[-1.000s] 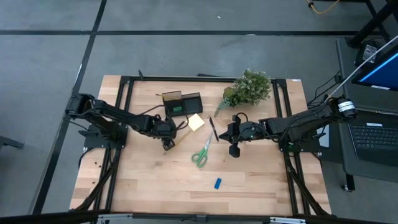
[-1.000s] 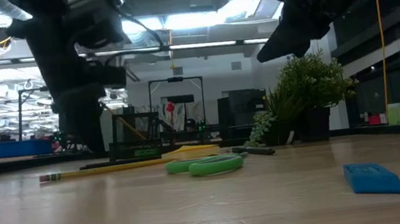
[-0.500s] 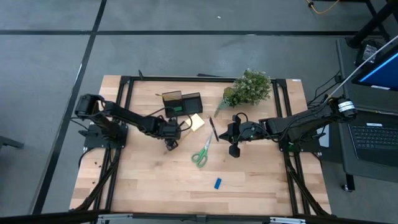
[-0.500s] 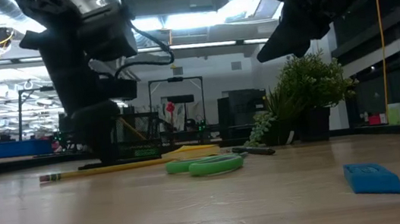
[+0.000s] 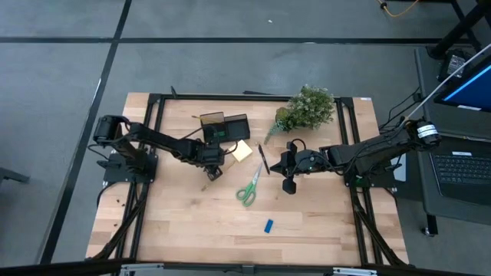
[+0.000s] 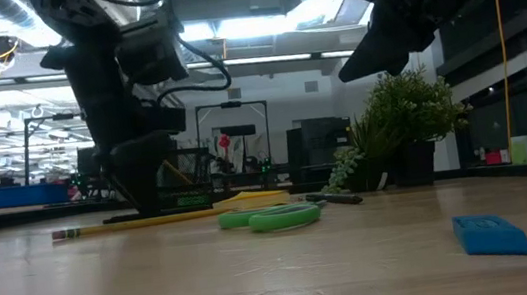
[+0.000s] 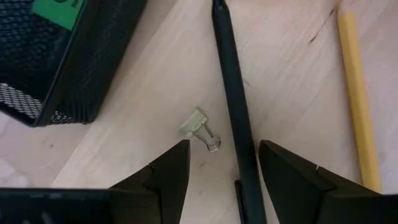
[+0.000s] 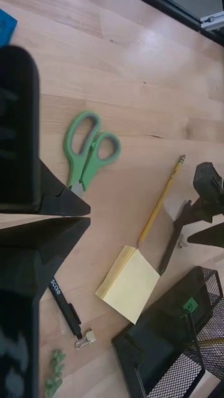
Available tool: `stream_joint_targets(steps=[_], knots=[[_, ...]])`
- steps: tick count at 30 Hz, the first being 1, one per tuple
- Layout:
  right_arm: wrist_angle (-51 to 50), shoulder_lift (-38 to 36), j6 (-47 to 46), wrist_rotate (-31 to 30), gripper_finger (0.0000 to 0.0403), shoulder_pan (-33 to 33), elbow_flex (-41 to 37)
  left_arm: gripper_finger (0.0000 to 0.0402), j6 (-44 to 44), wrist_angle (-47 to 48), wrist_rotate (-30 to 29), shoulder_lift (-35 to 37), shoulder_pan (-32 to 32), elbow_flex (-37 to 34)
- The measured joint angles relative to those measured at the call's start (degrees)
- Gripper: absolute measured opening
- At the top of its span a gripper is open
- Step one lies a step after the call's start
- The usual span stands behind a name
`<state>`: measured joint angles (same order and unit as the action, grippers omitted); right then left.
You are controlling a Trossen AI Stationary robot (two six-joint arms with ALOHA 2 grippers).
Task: Pick and place office supplies into organizer
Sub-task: Put the black ballpen into the black desk organizer
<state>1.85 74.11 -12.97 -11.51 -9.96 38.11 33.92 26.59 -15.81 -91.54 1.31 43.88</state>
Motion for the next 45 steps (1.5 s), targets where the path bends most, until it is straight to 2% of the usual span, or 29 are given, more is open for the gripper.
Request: stream_joint_targets(steps=[6, 16, 32, 38, 45], knots=[[0.0, 0.0, 0.0, 0.0, 0.0019, 0.0, 0.0, 0.0187, -0.13, 0.07, 3.26, -2.63, 1.22, 0.35], [-0.02, 0.0, 0.07, 0.0, 0.0019, 0.0, 0.0, 0.0186, -0.12, 0.26, 4.71, -2.83, 0.71, 0.95], [-0.04, 0.0, 0.15, 0.0, 0.0019, -0.01, 0.0, 0.0145, 1.19, 0.61, 9.58, -2.85, 0.73, 1.18], [-0.03, 0.0, 0.15, 0.0, 0.0019, -0.02, 0.0, 0.0108, 1.34, 1.46, 9.18, -2.85, 0.71, 1.16], [-0.03, 0.0, 0.15, 0.0, 0.0019, -0.02, 0.0, 0.0027, 1.58, 2.08, 7.89, -2.81, 0.61, 1.16]])
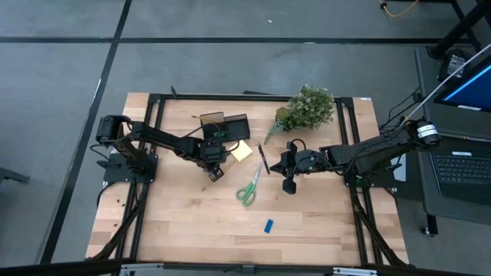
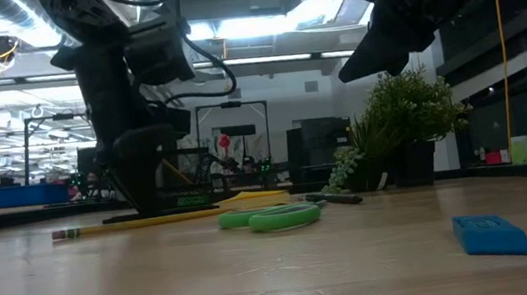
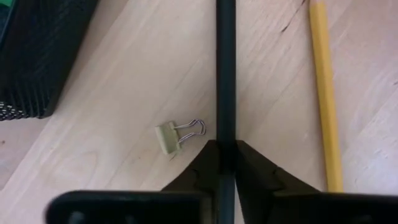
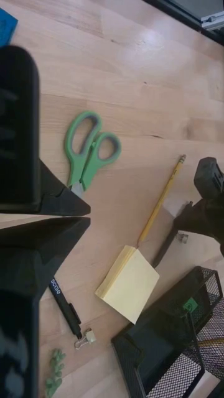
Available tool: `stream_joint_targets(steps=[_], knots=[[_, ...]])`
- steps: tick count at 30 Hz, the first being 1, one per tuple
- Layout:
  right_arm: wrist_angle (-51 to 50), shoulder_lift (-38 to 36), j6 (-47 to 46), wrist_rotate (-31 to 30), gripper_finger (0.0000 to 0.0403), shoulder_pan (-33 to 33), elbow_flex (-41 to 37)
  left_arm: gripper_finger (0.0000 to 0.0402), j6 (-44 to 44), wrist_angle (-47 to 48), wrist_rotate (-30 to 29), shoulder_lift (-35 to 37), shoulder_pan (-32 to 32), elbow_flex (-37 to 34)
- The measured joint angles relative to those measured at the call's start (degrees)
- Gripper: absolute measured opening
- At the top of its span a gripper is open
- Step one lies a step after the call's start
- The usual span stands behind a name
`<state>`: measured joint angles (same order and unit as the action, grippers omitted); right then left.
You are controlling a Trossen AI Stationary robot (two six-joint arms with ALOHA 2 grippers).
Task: Pick and place office supplies into organizer
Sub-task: Put the black ballpen into the black desk organizer
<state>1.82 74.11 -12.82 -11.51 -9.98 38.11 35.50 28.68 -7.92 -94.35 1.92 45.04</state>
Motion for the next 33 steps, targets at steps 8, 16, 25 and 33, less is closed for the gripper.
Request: stream_joint_targets(steps=[8, 16, 25, 33], knots=[[-0.01, 0.0, 0.0, 0.0, 0.0019, 0.02, 0.0, 0.0018, -1.04, 1.04, -0.24, 0.81, -0.05, -0.05], [-0.04, -0.01, 1.19, 0.0, 0.0019, 0.01, 0.0, 0.0018, -0.58, 8.68, -0.8, 9.99, -0.1, -0.35], [-0.05, -0.02, 1.27, 0.0, 0.0019, 0.02, 0.0, 0.0018, 0.23, 10.57, -3.9, 19.09, -0.97, -0.35], [-0.03, -0.01, 1.18, 0.0, 0.0019, 0.0, 0.0, 0.0018, -0.4, 25.84, -9.84, 21.69, -1.12, 9.76]])
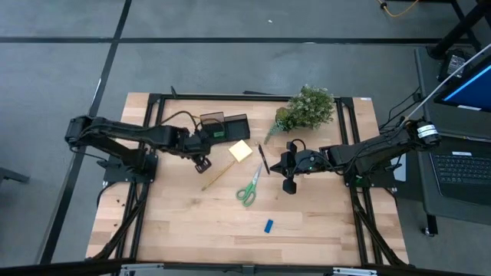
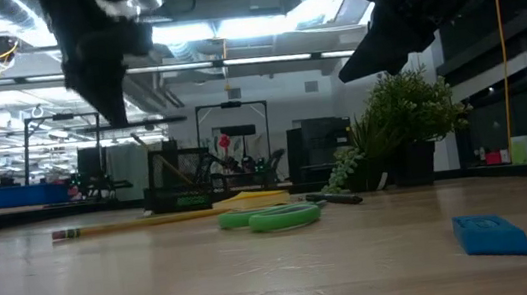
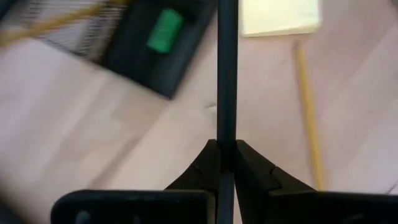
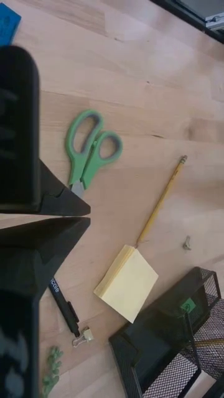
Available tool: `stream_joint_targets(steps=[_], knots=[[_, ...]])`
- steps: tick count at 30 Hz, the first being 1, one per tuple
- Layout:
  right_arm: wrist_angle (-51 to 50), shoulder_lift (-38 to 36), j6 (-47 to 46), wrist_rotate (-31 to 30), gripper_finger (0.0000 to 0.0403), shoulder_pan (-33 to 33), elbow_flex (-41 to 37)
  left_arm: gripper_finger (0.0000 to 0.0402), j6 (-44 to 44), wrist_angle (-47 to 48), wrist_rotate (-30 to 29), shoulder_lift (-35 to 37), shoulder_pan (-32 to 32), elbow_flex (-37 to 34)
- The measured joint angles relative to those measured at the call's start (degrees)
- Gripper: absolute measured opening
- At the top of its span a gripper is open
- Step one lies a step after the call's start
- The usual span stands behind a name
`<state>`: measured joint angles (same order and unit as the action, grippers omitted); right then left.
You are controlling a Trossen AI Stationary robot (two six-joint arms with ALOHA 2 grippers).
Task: Pick and place office supplies into organizer
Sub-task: Put the black ballpen into the black desk organizer
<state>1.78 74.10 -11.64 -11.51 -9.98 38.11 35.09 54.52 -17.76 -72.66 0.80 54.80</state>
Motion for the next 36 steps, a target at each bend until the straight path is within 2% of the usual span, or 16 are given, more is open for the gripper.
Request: stream_joint_targets(steps=[5, 9, 15, 19, 33, 36], knots=[[0.07, 0.0, -0.09, 0.0, 0.0019, 0.01, 0.0, 0.0018, -1.5, 14.7, -5.46, -3.02, 0.46, 11.41], [0.17, -0.01, -0.06, 0.0, 0.0019, 0.0, 0.0, 0.0018, -4.05, 24.61, -7.69, -7.4, 3.02, 19.41], [0.11, -0.01, -0.02, 0.0, 0.0019, 0.0, 0.0, 0.0019, -10.0, 35.31, -11.79, -15.07, 7.47, 26.17], [-0.01, -0.01, 0.02, 0.0, 0.0019, 0.0, 0.0, 0.002, -16.0, 35.45, -14.32, -19.19, 9.61, 26.62], [-0.59, -0.01, 0.35, 0.02, 0.0019, 0.0, 0.0, 0.0021, -33.89, 35.58, -31.19, -31.56, 11.85, 26.61], [-0.61, -0.01, 0.35, 0.0, 0.0019, 0.0, 0.0, 0.0021, -36.71, 35.48, -31.94, -33.36, 11.87, 26.6]])
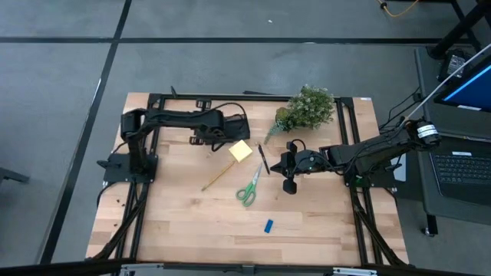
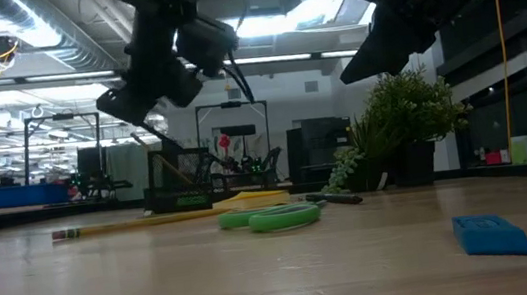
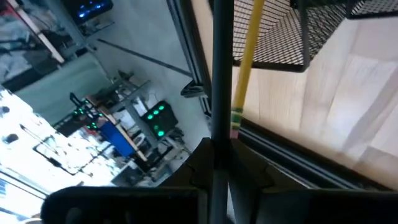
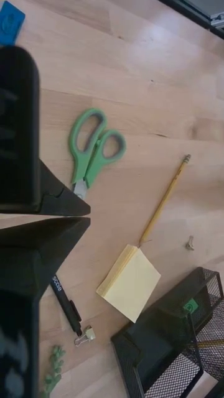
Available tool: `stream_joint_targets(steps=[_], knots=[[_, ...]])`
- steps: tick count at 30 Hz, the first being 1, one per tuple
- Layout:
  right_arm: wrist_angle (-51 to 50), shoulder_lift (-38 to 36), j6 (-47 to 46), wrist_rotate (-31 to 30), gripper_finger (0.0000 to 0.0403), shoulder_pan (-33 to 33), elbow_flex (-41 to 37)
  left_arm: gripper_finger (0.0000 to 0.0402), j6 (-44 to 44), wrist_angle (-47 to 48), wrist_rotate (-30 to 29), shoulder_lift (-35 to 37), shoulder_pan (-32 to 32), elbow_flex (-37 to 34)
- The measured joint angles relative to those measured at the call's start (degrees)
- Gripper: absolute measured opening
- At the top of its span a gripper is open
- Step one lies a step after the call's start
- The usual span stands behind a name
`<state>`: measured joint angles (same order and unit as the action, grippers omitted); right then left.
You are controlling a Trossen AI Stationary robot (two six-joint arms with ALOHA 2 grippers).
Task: Pick and place office supplies into organizer
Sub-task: Put the black ballpen into the black desk organizer
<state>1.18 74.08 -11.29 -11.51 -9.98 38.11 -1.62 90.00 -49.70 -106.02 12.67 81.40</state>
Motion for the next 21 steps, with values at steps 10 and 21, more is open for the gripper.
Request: stream_joint_targets(steps=[10, 21], knots=[[-0.31, 0.0, 1.31, 0.0, 0.0019, 0.0, 0.0, 0.0022, -5.44, 0.01, -0.97, -3.42, -0.18, -0.01], [-0.36, 0.0, 1.31, 0.0, 0.0019, 0.02, 0.0, 0.0027, -6.26, -0.01, 1.16, -5.35, -0.17, -0.04]])
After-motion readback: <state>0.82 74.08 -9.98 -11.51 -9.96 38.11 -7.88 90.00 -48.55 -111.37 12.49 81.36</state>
